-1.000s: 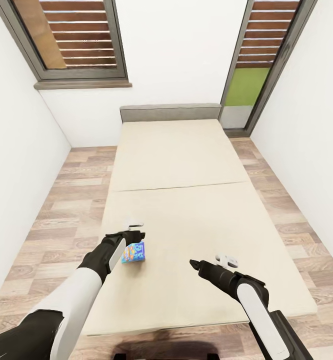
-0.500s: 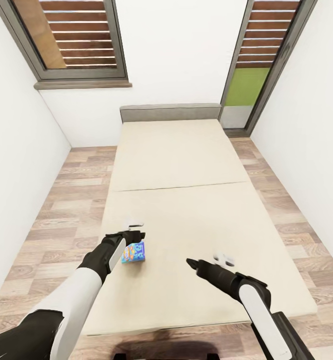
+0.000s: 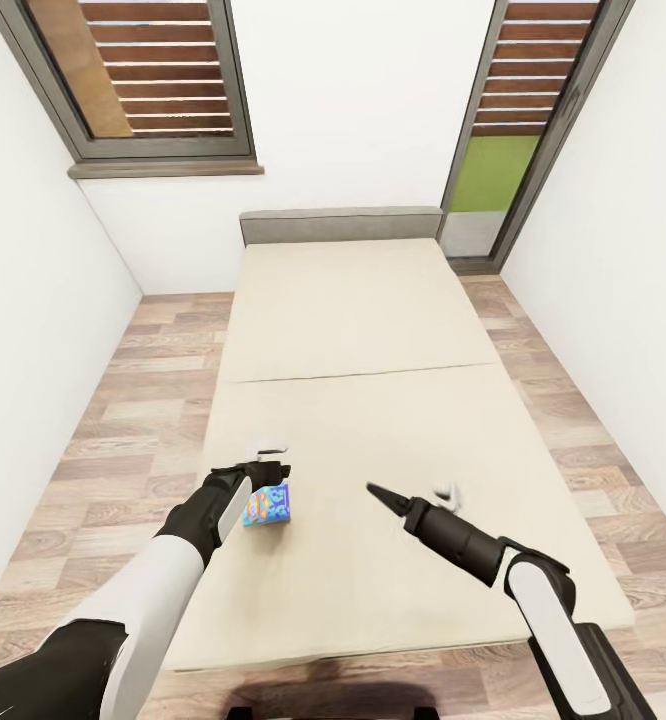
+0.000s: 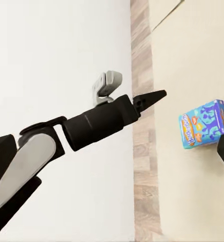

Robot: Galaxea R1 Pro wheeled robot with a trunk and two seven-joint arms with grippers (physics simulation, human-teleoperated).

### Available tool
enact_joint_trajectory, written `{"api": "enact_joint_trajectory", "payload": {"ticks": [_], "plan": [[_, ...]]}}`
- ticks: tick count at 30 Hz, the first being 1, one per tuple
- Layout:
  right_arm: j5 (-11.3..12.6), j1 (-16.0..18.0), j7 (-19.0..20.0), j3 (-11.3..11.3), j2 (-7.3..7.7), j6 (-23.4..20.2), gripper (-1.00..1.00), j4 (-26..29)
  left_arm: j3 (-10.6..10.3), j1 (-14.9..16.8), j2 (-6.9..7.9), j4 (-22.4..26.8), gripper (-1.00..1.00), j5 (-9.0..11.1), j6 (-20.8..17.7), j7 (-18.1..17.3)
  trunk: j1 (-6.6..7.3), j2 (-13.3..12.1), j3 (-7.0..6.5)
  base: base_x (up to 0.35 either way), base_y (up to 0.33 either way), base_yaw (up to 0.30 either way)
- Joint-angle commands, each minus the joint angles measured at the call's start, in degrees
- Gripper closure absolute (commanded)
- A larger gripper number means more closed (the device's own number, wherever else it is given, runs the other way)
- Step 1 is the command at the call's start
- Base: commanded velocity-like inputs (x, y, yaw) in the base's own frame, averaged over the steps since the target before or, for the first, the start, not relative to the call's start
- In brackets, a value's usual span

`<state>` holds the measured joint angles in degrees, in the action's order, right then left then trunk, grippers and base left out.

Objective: Put all the toys in the child's room - the three board games (two on the bed and one on the table), the two jigsaw puzzles on the table, and the tennis ball on the table - inside the toy box on the table in the child's room.

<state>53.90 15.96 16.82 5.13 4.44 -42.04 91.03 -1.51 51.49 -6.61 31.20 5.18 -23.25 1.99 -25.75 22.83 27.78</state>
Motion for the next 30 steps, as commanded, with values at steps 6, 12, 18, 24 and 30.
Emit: {"api": "enact_joint_trajectory", "payload": {"ticks": [6,12,18,24,30], "plan": [[-0.1,0.1,12.0,-1.2,0.06,0.2,-1.00,0.0,-0.1,0.0,0.02,0.1,-1.00,0.5,-0.3,0.2,-0.03,0.1,0.08,0.000,0.000,0.000],[0.0,0.1,15.5,-3.4,0.03,0.2,-1.00,0.0,-0.2,0.0,0.02,0.1,-1.00,0.5,-0.3,0.2,-0.03,0.1,0.08,0.000,0.000,0.000],[0.1,0.2,16.5,-4.7,-0.03,0.4,-1.00,0.0,-0.2,0.0,0.05,0.1,-1.00,0.5,-0.2,0.2,-0.03,0.1,0.08,0.000,0.000,0.000],[0.2,0.1,17.5,-5.0,-0.14,0.6,-1.00,0.0,-0.2,0.0,0.10,0.1,-1.00,0.5,-0.2,0.2,-0.03,0.1,0.08,0.000,0.000,0.000],[0.2,0.1,17.7,-5.1,-0.15,0.7,-1.00,0.0,-0.2,0.0,0.11,0.1,-1.00,0.5,-0.2,0.2,-0.03,0.1,0.08,0.000,0.000,0.000]]}}
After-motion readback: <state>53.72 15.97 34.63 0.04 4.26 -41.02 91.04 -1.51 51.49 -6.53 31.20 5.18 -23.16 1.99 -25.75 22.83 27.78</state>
